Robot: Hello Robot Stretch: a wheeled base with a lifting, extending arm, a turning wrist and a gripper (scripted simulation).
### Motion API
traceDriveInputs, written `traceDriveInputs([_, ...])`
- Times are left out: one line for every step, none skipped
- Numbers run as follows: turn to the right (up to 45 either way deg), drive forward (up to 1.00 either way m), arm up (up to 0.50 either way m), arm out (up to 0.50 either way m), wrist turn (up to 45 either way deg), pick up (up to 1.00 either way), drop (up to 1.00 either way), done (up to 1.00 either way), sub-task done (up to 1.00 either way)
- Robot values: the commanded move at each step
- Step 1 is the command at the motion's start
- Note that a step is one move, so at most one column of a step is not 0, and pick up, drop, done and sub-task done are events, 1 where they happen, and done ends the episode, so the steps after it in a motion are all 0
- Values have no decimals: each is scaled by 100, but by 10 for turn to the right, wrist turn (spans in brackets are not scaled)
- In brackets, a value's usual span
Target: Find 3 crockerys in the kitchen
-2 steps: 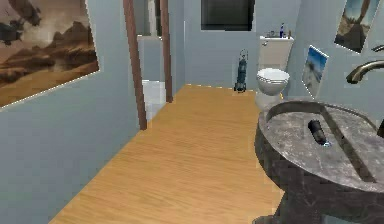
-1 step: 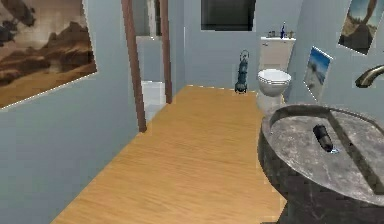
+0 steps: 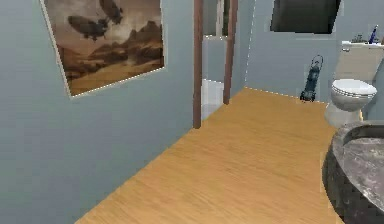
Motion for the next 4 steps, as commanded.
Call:
traceDriveInputs([-30, 0, 0, 0, 0, 0, 0, 0, 0])
traceDriveInputs([0, 75, 0, 0, 0, 0, 0, 0, 0])
traceDriveInputs([300, 0, 0, 0, 0, 0, 0, 0, 0])
traceDriveInputs([0, 100, 0, 0, 0, 0, 0, 0, 0])
